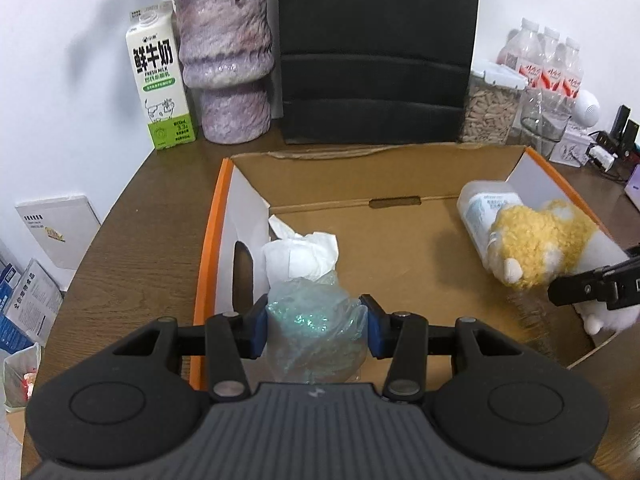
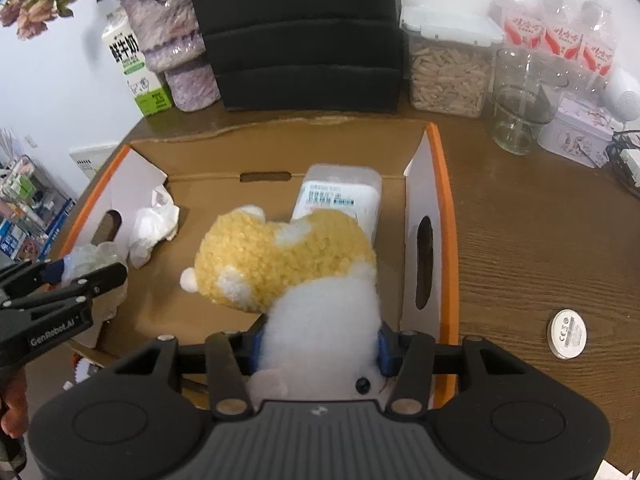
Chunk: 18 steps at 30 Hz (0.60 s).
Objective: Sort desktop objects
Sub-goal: 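Carry the plastic bag and plush toy over the box with both grippers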
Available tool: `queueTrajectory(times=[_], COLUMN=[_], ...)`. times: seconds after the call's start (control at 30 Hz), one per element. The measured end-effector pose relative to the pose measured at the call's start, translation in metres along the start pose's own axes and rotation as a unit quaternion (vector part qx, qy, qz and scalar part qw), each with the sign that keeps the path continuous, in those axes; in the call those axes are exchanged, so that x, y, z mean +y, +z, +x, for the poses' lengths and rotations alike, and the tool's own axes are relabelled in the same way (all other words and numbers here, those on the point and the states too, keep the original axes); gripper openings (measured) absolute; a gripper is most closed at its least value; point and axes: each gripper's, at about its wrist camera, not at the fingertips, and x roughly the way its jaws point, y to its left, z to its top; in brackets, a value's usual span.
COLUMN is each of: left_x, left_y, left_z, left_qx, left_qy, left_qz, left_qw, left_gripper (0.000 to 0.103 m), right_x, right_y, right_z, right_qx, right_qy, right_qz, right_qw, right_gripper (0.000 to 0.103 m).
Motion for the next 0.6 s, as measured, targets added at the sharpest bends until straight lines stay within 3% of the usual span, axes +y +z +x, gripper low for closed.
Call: queueTrajectory(times=[0.23, 0.6], left_x=[-0.003, -0.015], left_y=[-0.003, -0.011], left_z=[0.016, 0.022], left_qx=[0.016, 0.002], left_qy=[0.007, 0.034], left_qz=[0.006, 0.056], left_qw=[0.9998, 0.9978], left_gripper=[0.048, 0.051], right_x=[0.002, 0.016], right_y=[0.002, -0.004], right_z=[0.016, 0.024], right_qx=[-0.001, 0.001], right_qy=[-0.027, -0.07], right_qz=[-0.012, -0.06], right_qw=[1.0, 0.996], right_gripper=[0.048, 0.049])
